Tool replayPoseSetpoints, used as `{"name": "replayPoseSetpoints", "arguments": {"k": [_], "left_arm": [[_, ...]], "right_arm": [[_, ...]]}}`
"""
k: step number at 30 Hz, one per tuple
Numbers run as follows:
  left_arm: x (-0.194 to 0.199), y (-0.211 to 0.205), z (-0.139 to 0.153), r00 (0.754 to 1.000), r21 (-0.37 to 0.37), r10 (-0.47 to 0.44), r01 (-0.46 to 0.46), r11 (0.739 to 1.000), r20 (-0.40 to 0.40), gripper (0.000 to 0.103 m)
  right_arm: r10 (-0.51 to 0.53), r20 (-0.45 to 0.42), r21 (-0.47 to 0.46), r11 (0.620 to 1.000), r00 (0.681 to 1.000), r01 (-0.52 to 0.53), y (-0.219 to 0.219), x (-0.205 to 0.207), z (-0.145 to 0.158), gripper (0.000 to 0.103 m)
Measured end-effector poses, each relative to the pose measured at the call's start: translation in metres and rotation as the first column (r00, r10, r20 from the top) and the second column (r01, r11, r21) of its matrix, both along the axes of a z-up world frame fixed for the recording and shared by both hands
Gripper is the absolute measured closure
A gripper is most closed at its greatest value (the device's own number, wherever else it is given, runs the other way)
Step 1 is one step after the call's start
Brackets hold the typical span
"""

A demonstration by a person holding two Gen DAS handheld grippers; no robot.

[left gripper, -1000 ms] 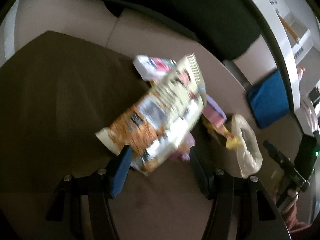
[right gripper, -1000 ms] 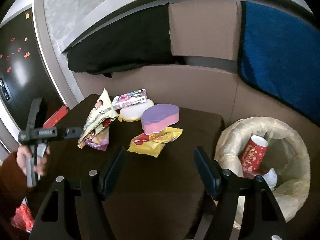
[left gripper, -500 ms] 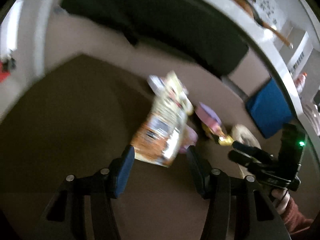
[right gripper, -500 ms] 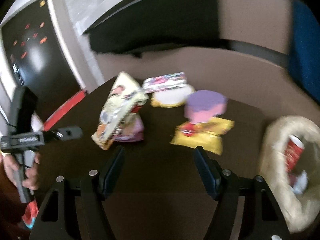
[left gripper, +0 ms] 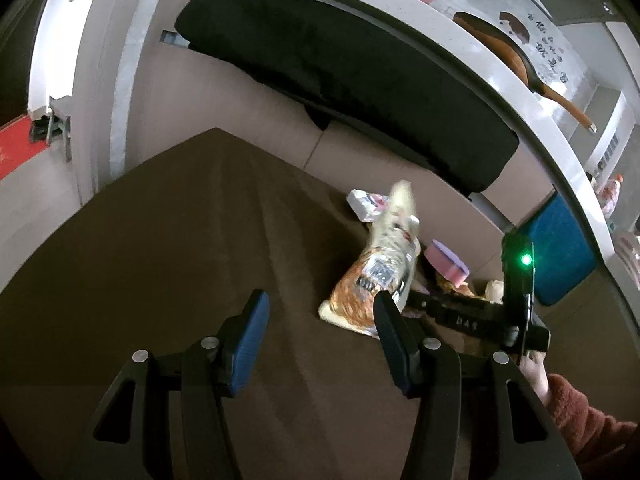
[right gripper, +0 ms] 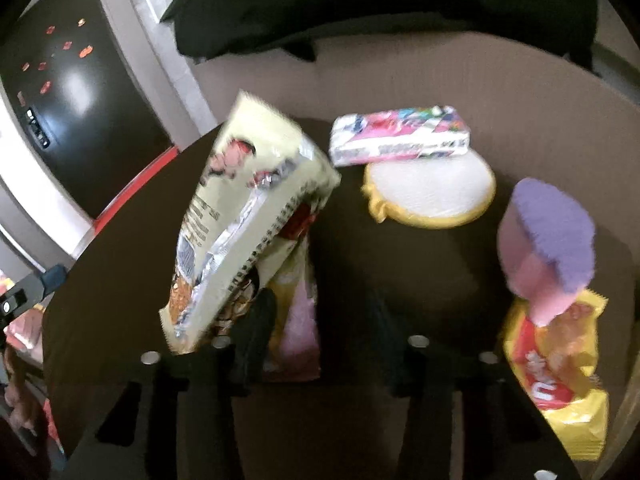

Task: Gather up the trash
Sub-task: 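Grasp the cartoon-printed snack wrapper with the left tool and lift it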

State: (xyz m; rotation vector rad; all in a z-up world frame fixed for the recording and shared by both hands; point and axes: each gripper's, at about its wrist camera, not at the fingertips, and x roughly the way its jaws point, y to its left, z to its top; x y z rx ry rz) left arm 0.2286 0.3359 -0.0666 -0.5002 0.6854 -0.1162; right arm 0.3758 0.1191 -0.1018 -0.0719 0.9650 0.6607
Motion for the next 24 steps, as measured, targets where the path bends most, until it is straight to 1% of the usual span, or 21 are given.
{"name": "replayPoseSetpoints", "arguments": {"k": [1, 2, 7, 10, 14, 17, 20, 21, 23, 24], "left_arm": [[0.002, -0.002, -0.001, 1.0, -0.003, -0.006, 0.006, 1.0, -0.002, 0.049], [0.005, -0.005, -0.001, 1.0, -0.007, -0.015, 0.015, 1.0, -0.003, 0.049], [0.019, -0.027, -0.001, 0.995, -0.026, -0.099, 0.099, 0.995, -0.004, 0.049], [0.027, -0.042, -0.002, 0.989, -0.035, -0.148, 0.147, 0.988, -0.025, 0.049], [0.037, -0.068, -0.006, 0.981, -0.041, -0.186, 0.184, 0.982, -0.05, 0.049], [0.049, -0.087, -0.004, 0.976, -0.038, -0.211, 0.209, 0.977, -0.051, 0.049], [0.065, -0.106, -0.001, 0.97, -0.037, -0.239, 0.237, 0.971, -0.045, 0.049], [0.074, -0.114, 0.0, 0.964, -0.042, -0.261, 0.26, 0.965, -0.047, 0.049], [0.095, -0.129, -0.003, 0.944, -0.051, -0.322, 0.319, 0.946, -0.068, 0.049], [0.107, -0.138, -0.005, 0.928, -0.051, -0.362, 0.359, 0.932, -0.082, 0.049]], "right_arm": [[0.008, 0.0, -0.002, 1.0, 1.0, -0.008, -0.002, -0.002, 0.0, 0.083], [0.014, 0.003, -0.002, 1.0, 1.0, -0.014, -0.005, -0.006, 0.0, 0.087], [0.029, 0.037, -0.012, 1.0, 0.999, -0.029, -0.043, -0.038, 0.013, 0.089], [-0.015, 0.05, -0.035, 0.999, 0.999, 0.017, -0.081, -0.055, 0.017, 0.089], [-0.139, 0.085, -0.057, 0.988, 0.987, 0.144, -0.138, -0.074, 0.021, 0.089], [-0.225, 0.085, -0.028, 0.973, 0.971, 0.229, -0.176, -0.083, 0.02, 0.089], [-0.256, 0.065, 0.012, 0.967, 0.965, 0.255, -0.196, -0.089, 0.018, 0.089], [-0.262, 0.061, 0.032, 0.965, 0.963, 0.261, -0.201, -0.092, 0.017, 0.088], [-0.272, 0.061, 0.059, 0.962, 0.961, 0.268, -0.205, -0.096, 0.017, 0.084], [-0.274, 0.065, 0.074, 0.96, 0.959, 0.27, -0.205, -0.1, 0.019, 0.075]]}}
